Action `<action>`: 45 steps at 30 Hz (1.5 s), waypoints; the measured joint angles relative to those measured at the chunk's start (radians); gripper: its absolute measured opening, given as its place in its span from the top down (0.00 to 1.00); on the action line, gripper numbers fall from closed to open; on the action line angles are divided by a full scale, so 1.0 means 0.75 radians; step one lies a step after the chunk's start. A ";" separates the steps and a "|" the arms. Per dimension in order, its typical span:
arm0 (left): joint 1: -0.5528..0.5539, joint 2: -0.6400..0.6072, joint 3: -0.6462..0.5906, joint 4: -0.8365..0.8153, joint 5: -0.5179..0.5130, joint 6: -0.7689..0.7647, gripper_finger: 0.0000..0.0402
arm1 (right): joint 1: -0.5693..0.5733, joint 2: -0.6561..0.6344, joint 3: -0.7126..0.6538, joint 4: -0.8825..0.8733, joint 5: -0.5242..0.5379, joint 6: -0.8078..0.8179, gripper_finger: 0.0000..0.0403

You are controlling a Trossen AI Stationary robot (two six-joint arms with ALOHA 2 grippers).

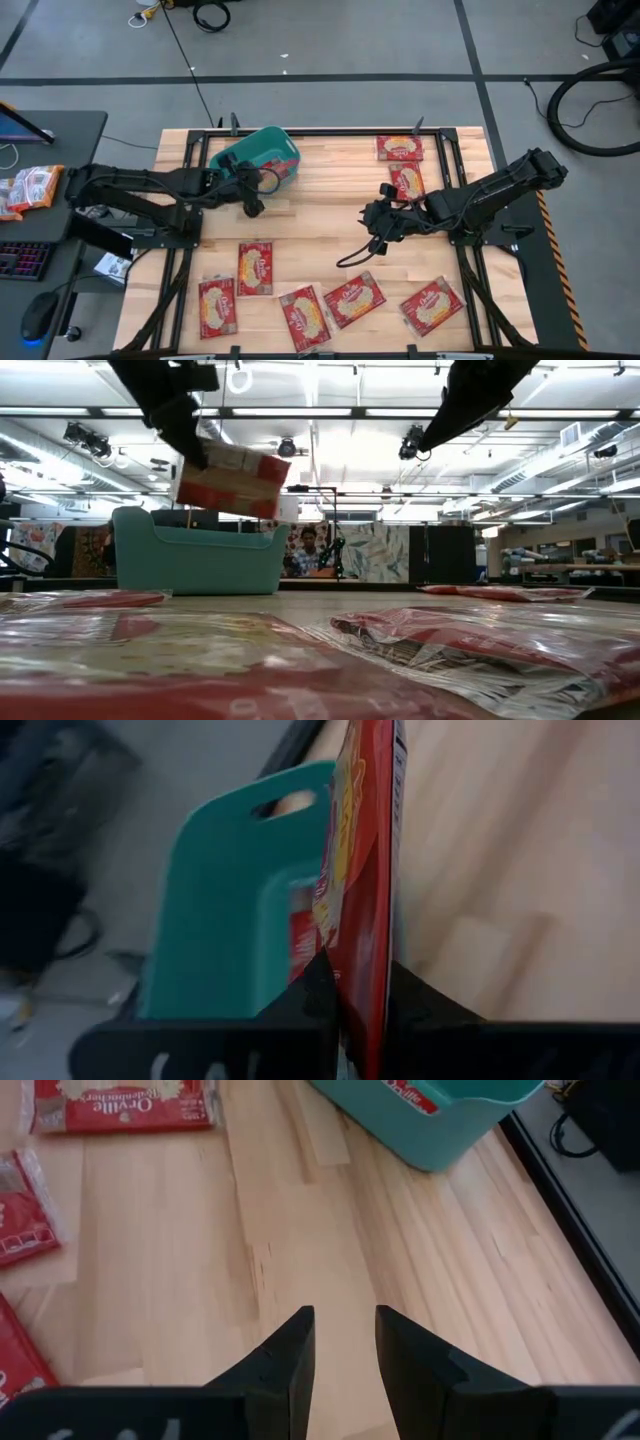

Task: Sort popcorn bags into baskets
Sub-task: Put the popcorn bag into the bin

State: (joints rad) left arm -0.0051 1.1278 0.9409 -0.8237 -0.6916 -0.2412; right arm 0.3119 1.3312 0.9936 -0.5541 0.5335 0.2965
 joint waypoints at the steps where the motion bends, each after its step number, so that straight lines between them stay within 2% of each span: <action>1: 0.010 0.000 0.000 -0.030 -0.026 -0.012 0.93 | 0.000 0.000 -0.008 0.006 -0.001 0.002 0.72; 5: 0.049 0.001 0.000 -0.109 -0.090 -0.053 0.93 | 0.000 0.000 -0.036 0.013 -0.003 0.027 0.72; 12: 0.148 0.006 -0.006 -0.128 -0.084 -0.074 0.93 | 0.001 0.001 -0.041 0.047 -0.005 0.018 0.72; 21: 0.285 0.005 -0.251 0.155 0.003 0.016 0.92 | 0.002 0.001 -0.041 0.089 -0.047 0.004 0.72; 26: 0.361 0.005 -0.298 0.178 0.078 0.023 0.91 | 0.010 0.001 -0.041 0.104 -0.050 0.000 0.72; 29: 0.390 0.005 -0.327 0.182 0.069 0.029 0.89 | 0.017 0.001 -0.040 0.113 -0.050 -0.001 0.72; 33: 0.388 0.005 -0.342 0.182 0.089 0.037 0.79 | 0.018 0.001 -0.040 0.107 -0.051 0.006 0.72; 40: 0.347 0.005 -0.241 0.131 0.267 0.006 0.55 | -0.025 0.001 -0.040 0.076 -0.116 0.023 0.72; 45: 0.303 0.005 -0.227 0.265 0.469 -0.001 0.50 | -0.048 0.011 -0.081 0.039 -0.101 0.022 0.72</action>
State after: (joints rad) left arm 0.2218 1.1313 0.7704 -0.6246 -0.3397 -0.2420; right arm 0.2761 1.3392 0.9326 -0.5250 0.4578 0.3130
